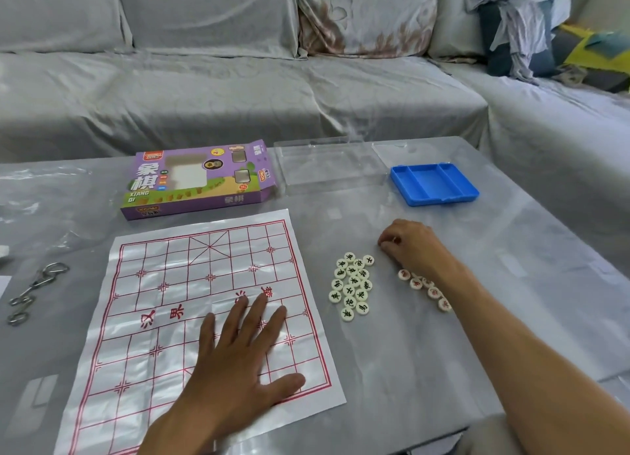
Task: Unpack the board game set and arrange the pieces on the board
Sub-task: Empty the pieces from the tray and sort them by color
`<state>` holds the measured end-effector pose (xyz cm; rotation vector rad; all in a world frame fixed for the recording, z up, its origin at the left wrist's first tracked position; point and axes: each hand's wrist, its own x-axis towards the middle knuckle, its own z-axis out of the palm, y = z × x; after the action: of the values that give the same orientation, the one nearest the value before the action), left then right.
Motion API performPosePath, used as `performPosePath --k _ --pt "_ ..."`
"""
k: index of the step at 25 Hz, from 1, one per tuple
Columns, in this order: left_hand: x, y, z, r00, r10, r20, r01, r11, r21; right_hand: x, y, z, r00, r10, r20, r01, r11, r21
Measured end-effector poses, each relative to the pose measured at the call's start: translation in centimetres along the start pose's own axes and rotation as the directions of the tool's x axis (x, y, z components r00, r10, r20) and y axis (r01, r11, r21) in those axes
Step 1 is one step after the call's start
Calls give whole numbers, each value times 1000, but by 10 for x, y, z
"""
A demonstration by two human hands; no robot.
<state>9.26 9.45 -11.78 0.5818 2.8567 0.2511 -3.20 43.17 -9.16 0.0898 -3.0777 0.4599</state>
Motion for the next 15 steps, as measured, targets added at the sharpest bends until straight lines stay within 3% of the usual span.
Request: performPosePath --k 3,7,11,13,15 --pt "-2 3 -4 999 -8 33 8 1000 16 -27 -8 -8 992 101 -77 -102 995 -2" --pt "-2 4 -5 998 -13 57 12 1000 23 -50 -15 0 997 67 -44 -71 991 -113" --pt "-2 4 -5 998 -13 63 12 1000 19 -62 3 1 957 268 -115 -272 962 -23" --pt "-2 3 -4 998 -13 62 12 1000 7 -61 -2 2 955 271 -120 -265 962 67" --pt "-1 2 -4 997 -17 69 16 1000 19 -62 -12 3 966 218 -136 -217 976 27"
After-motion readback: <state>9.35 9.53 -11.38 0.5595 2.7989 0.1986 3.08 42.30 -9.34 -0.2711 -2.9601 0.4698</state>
